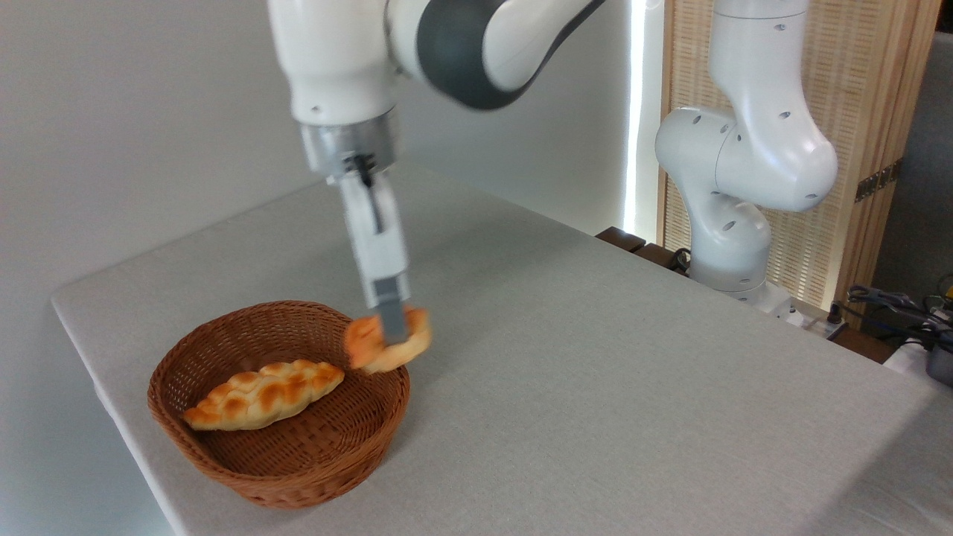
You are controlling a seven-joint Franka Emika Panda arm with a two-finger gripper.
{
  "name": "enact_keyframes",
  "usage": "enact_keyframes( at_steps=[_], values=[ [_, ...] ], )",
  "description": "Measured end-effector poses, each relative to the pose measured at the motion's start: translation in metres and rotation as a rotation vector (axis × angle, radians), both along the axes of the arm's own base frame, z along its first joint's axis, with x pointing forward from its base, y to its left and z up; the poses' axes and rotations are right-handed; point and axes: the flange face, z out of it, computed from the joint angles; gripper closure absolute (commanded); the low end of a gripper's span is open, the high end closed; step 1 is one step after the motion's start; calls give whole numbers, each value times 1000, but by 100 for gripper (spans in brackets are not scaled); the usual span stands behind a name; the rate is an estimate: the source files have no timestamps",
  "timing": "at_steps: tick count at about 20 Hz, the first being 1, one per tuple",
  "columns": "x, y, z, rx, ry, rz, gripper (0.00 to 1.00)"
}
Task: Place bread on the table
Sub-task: 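Lift the bun out of the basket and lower it onto the table, then open the gripper to release the bun and raise it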
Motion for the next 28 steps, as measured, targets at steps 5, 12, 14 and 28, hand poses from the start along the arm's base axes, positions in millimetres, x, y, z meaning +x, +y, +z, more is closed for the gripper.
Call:
enact_keyframes(
  at_steps=[5, 12, 14, 28],
  values=[
    [-50, 5, -34, 6, 103, -17, 16],
    [-61, -16, -82, 9, 117, -93, 0],
    [-61, -15, -82, 7, 115, -120, 0],
    [-29, -11, 21, -5, -54, -30, 0]
  ],
)
